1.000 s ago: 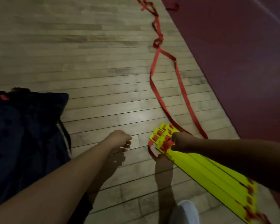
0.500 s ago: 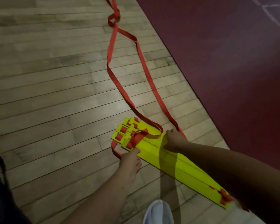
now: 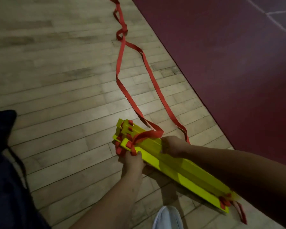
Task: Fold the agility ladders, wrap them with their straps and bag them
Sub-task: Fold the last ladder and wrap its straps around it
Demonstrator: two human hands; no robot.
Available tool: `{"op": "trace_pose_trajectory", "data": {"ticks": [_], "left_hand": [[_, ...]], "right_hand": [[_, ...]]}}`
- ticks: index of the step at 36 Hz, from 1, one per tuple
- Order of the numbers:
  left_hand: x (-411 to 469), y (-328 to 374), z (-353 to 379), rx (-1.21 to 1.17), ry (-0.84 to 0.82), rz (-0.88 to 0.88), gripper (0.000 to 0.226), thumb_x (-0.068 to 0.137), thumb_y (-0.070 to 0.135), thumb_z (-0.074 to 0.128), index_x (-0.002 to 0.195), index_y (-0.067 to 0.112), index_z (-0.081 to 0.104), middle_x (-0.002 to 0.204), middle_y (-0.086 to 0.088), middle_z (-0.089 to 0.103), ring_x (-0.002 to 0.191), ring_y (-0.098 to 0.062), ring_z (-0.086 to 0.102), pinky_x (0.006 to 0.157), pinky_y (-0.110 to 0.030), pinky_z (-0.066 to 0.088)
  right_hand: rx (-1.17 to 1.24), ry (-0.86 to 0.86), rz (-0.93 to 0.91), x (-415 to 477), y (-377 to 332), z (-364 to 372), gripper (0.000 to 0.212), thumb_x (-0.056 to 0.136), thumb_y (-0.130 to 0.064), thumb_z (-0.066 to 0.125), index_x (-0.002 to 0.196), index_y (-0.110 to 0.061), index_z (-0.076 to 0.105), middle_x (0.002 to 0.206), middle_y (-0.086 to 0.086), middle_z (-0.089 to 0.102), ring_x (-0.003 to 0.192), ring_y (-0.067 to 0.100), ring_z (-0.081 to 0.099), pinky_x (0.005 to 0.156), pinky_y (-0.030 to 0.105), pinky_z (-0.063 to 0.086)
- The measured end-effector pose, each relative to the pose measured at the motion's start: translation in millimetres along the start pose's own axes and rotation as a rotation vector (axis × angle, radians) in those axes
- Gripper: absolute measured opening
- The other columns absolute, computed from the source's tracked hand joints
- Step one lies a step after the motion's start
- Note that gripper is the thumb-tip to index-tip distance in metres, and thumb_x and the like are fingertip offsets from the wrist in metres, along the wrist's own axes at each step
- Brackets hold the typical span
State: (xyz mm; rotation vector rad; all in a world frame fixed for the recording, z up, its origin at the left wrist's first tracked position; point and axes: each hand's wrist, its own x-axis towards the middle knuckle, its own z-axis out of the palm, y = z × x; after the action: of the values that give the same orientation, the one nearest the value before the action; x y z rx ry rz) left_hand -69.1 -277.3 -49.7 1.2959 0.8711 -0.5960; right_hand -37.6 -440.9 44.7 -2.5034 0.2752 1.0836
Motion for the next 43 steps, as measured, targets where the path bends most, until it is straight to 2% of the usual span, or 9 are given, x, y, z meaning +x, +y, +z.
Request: {"op": "trace_pose_trajectory", "data": {"ticks": [4, 12, 18, 24, 29, 32, 35, 39, 43], "left_hand": [[50, 3, -31, 0.039, 0.018, 0.145, 0.036, 0.061, 0.055, 0.065, 0.096, 0.050, 0.058, 0.122, -0.007, 0.066, 0.111, -0.036, 0.064, 0.096, -0.059, 0.051], [-149, 186, -97, -0.177, -0.096, 0.577, 0.050, 0.088, -0.017, 0.037, 0.114, 0.023, 0.054, 0.101, -0.006, 0.064, 0.087, -0.023, 0.062, 0.067, -0.032, 0.053], [-253, 254, -161, -0.078, -0.091, 0.775, 0.036, 0.098, -0.003, 0.044, 0.109, 0.027, 0.061, 0.102, -0.003, 0.071, 0.087, -0.019, 0.067, 0.067, -0.029, 0.056], [-329, 294, -236, 0.287, 0.182, 1.006, 0.031, 0.100, 0.008, 0.041, 0.106, 0.022, 0.069, 0.084, -0.002, 0.071, 0.074, -0.020, 0.069, 0.064, -0.030, 0.053], [-374, 334, -282, 0.297, 0.343, 1.024, 0.027, 0.098, 0.001, 0.037, 0.102, 0.001, 0.064, 0.069, -0.014, 0.067, 0.042, -0.015, 0.064, 0.041, -0.020, 0.048], [-381, 348, -309, 0.072, 0.210, 0.895, 0.031, 0.097, -0.010, 0.043, 0.127, -0.001, 0.047, 0.090, -0.025, 0.063, 0.069, -0.025, 0.074, 0.065, -0.029, 0.061], [-366, 339, -332, 0.260, 0.246, 0.693, 0.052, 0.097, -0.003, 0.057, 0.144, -0.004, 0.033, 0.114, -0.026, 0.057, 0.109, -0.037, 0.063, 0.089, -0.043, 0.057], [-352, 305, -338, 0.534, 0.349, 0.732, 0.046, 0.099, 0.033, 0.059, 0.137, 0.012, 0.045, 0.128, -0.014, 0.057, 0.112, -0.027, 0.059, 0.096, -0.045, 0.053], [-339, 272, -328, 0.697, 0.098, 0.813, 0.076, 0.087, 0.062, 0.057, 0.148, 0.023, 0.036, 0.134, 0.000, 0.052, 0.119, -0.023, 0.056, 0.103, -0.047, 0.049]], "right_hand": [[0.082, 0.055, -0.078, -33, -42, -30, 0.047, 0.093, -0.025, 0.072, 0.134, -0.007, 0.057, 0.133, 0.012, 0.061, 0.107, 0.022, 0.058, 0.075, 0.025, 0.045], [0.272, 0.239, -0.258, -125, -131, -94, 0.043, 0.085, -0.028, 0.081, 0.119, -0.004, 0.067, 0.112, 0.013, 0.073, 0.103, 0.027, 0.070, 0.092, 0.040, 0.056], [0.400, 0.295, -0.417, -208, -184, -104, 0.017, 0.088, -0.029, 0.077, 0.090, -0.017, 0.064, 0.086, -0.001, 0.070, 0.067, 0.003, 0.066, 0.052, 0.014, 0.049], [0.264, 0.405, -0.465, -260, -234, -101, 0.035, 0.086, -0.032, 0.080, 0.103, -0.004, 0.067, 0.099, 0.012, 0.073, 0.089, 0.025, 0.072, 0.080, 0.042, 0.060], [0.003, 0.365, -0.457, -280, -259, -85, 0.036, 0.086, -0.034, 0.079, 0.104, -0.007, 0.064, 0.102, 0.010, 0.066, 0.092, 0.025, 0.062, 0.069, 0.031, 0.048], [-0.087, 0.352, -0.486, -293, -272, -75, 0.033, 0.086, -0.029, 0.078, 0.108, -0.008, 0.066, 0.106, 0.009, 0.066, 0.091, 0.022, 0.057, 0.070, 0.028, 0.041], [-0.127, 0.306, -0.504, -299, -284, -72, 0.040, 0.085, -0.029, 0.079, 0.115, -0.005, 0.066, 0.108, 0.010, 0.068, 0.094, 0.024, 0.060, 0.077, 0.031, 0.045], [-0.181, 0.256, -0.525, -302, -291, -63, 0.039, 0.084, -0.030, 0.080, 0.113, -0.006, 0.067, 0.101, 0.005, 0.065, 0.093, 0.023, 0.061, 0.077, 0.032, 0.046], [-0.224, 0.238, -0.541, -300, -297, -57, 0.040, 0.082, -0.031, 0.081, 0.111, -0.004, 0.070, 0.107, 0.012, 0.071, 0.100, 0.027, 0.066, 0.083, 0.035, 0.051]]}}
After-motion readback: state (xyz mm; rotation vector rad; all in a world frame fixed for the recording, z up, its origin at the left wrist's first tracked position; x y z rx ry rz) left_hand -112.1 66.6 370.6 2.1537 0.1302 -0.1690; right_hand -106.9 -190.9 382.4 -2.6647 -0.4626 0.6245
